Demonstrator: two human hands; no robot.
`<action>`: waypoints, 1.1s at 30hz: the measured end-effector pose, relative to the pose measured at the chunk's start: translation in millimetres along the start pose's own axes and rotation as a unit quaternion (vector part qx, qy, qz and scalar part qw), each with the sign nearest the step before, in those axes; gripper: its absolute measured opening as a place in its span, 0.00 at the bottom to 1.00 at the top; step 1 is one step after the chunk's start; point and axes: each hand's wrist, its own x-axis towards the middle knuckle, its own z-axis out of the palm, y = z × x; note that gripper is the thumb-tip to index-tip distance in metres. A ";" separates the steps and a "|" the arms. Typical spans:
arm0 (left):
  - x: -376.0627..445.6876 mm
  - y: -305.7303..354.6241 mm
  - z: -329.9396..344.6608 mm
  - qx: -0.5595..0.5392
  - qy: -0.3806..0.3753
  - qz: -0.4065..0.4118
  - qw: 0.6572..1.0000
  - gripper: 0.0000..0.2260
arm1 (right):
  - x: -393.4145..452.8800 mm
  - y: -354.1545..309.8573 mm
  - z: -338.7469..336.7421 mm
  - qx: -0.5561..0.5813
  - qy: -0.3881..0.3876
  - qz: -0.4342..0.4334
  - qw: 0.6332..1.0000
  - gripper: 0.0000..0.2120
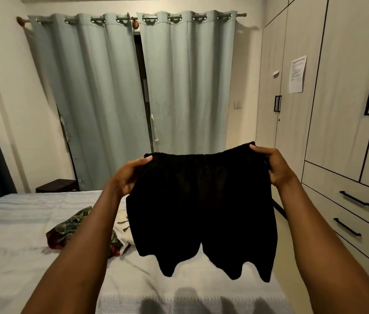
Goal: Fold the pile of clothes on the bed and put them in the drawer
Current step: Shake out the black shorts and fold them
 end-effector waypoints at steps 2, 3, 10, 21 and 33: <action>3.1 -6.6 -2.1 -0.033 0.009 -0.008 0.999 0.11 | 9.1 13.1 -2.6 -0.004 0.026 0.018 1.000 0.12; 7.1 -11.0 -2.5 -0.036 0.018 -0.017 0.999 0.12 | 16.3 22.2 -2.7 -0.020 0.047 0.030 0.998 0.14; 49.0 -69.9 9.0 0.061 0.243 -0.036 0.967 0.06 | 60.8 112.8 8.7 -0.304 0.285 -0.034 0.909 0.10; 46.7 -102.9 89.6 0.054 0.089 0.034 0.994 0.10 | 45.8 161.1 73.6 -0.455 0.201 -0.211 0.842 0.13; 27.9 -126.3 72.7 0.241 0.108 0.118 0.957 0.20 | 44.8 176.1 57.8 -0.497 0.136 -0.211 0.831 0.18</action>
